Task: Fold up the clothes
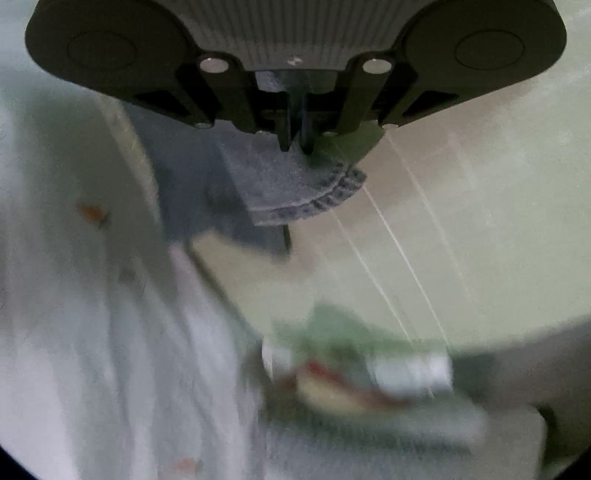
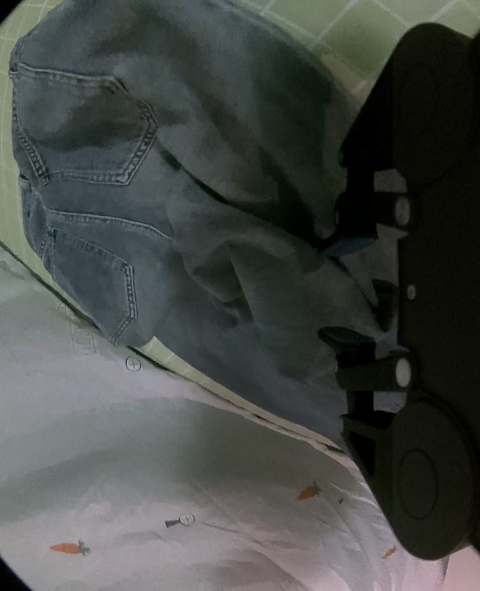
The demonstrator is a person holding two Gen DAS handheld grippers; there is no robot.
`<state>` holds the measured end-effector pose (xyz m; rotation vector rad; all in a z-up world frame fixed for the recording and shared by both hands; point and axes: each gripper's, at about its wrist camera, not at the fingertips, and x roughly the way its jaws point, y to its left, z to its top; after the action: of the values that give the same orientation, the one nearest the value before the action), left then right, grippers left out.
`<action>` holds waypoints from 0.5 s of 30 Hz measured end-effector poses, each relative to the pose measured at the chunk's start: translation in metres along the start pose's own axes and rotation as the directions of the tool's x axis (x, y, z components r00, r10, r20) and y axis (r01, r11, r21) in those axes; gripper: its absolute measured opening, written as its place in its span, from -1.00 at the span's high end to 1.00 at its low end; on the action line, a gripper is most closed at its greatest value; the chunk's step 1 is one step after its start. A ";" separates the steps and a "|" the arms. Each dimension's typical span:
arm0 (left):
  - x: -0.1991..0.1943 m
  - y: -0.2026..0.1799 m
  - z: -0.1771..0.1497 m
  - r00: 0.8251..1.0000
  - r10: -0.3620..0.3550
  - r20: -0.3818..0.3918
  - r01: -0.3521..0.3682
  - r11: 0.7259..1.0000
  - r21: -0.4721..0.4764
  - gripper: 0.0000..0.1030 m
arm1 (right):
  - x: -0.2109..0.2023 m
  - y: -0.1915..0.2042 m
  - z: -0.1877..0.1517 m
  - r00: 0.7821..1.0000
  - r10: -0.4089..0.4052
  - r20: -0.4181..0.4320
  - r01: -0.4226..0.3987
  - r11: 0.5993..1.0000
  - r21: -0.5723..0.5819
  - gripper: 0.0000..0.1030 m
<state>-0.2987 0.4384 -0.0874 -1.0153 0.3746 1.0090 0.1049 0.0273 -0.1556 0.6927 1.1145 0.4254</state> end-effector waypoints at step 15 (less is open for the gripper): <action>-0.057 0.187 -0.061 0.939 0.273 -0.209 -0.316 0.925 -0.211 0.82 | -0.007 0.003 -0.049 0.989 -0.027 -0.145 0.012 0.995 -0.102 0.13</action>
<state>-0.4740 0.3854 -0.1783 -1.3002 0.5741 1.2622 0.0571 0.0393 -0.1617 0.5679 1.2279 0.5186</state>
